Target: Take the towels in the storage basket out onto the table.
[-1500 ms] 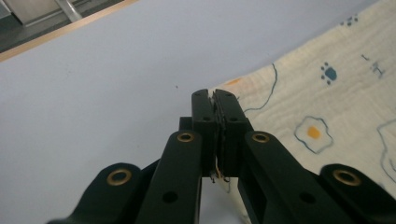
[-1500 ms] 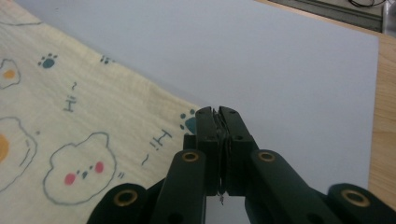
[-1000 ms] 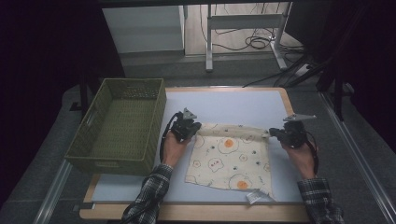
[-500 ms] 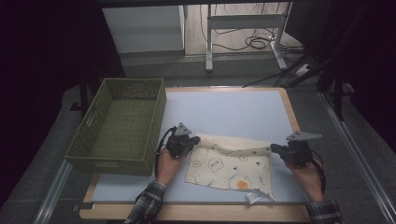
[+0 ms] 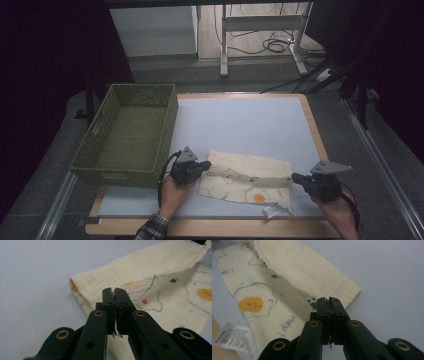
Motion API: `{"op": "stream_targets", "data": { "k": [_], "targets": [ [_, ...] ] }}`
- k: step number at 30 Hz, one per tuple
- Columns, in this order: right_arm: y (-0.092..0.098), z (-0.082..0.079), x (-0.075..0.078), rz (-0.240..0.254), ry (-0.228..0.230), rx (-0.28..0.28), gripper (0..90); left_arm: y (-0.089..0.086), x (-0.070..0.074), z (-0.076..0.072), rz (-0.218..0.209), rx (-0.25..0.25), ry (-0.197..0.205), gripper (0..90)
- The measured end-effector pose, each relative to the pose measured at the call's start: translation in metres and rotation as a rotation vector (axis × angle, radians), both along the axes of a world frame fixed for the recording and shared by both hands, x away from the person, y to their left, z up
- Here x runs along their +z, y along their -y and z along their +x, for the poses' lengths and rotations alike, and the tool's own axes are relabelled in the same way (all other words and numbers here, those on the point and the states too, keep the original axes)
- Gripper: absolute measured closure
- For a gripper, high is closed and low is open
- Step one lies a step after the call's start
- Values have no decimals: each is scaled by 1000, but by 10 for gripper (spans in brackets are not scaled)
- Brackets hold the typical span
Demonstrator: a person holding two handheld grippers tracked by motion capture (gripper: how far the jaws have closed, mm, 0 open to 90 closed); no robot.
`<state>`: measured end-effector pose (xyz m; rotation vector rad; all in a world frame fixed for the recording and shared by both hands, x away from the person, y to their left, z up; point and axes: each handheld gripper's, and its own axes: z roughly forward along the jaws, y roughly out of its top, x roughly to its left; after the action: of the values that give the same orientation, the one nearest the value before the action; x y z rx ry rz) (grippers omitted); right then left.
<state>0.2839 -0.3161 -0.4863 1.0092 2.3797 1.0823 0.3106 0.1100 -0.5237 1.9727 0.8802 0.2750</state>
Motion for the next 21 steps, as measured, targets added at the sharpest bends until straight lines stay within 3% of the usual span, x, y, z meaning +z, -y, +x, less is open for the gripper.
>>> {"op": "stream_targets", "data": {
  "k": [14, 21],
  "targets": [
    [-4, -33, -7, 18, -19, 47, 872, -11, -2, -32, -5, -10, 4, 873],
    [-7, -47, -14, 24, -41, 70, 869, -12, -9, -41, 28, -23, -11, 866]
  ]
}}
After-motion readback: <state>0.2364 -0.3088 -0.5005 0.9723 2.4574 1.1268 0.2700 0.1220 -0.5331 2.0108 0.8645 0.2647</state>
